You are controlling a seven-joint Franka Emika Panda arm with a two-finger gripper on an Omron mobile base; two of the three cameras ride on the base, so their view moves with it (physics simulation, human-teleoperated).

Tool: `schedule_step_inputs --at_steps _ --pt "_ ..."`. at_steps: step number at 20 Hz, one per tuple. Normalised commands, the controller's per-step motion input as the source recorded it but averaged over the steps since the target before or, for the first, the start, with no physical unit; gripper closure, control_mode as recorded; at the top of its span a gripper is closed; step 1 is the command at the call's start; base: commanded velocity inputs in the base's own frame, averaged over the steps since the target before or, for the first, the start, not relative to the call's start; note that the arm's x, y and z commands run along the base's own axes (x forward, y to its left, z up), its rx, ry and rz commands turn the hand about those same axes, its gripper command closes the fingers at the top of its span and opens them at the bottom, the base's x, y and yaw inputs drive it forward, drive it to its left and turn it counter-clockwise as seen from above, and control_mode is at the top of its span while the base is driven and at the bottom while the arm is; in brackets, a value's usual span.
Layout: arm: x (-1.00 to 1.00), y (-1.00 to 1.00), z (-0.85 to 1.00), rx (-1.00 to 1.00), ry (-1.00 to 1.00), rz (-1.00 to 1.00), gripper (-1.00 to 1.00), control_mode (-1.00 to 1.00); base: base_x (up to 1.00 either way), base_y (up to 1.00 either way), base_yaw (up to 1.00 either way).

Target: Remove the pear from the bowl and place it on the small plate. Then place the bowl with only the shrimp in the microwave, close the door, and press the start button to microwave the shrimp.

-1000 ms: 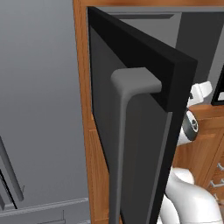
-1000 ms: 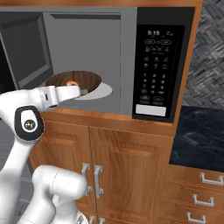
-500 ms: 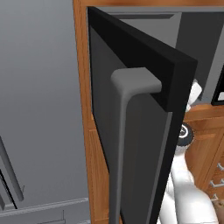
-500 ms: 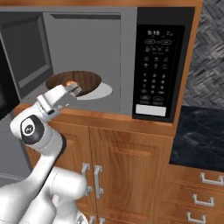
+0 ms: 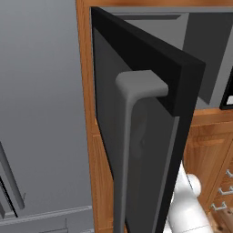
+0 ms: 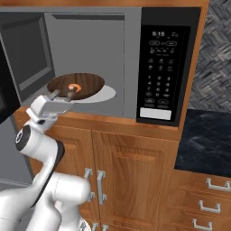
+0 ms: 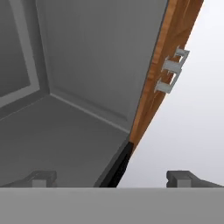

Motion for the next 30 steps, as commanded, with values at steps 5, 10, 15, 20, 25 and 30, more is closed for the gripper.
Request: schedule_step_inputs --at_steps 5,10,15,20,25,30 --pt "-0.44 0.47 -0.51 -0.10 0.05 -0.01 -1.00 -1.00 0.00 0.00 0.00" --pt "-0.24 0.42 -0.74 -0.07 0.01 0.00 -1.00 -1.00 0.00 0.00 0.00" --pt "-0.61 0.60 -0.38 -0.02 0.12 0.02 -1.00 -1.00 0.00 0.00 0.00" --pt "-0.52 0.55 -0.31 0.00 0.33 0.04 -1.00 -1.00 0.00 0.00 0.00" --pt "-0.03 0.46 -1.00 0.00 0.19 0.11 -1.00 -1.00 0.00 0.00 0.00" --pt "0.15 0.47 -1.00 0.00 0.17 0.15 -1.00 -1.00 0.00 0.00 0.00"
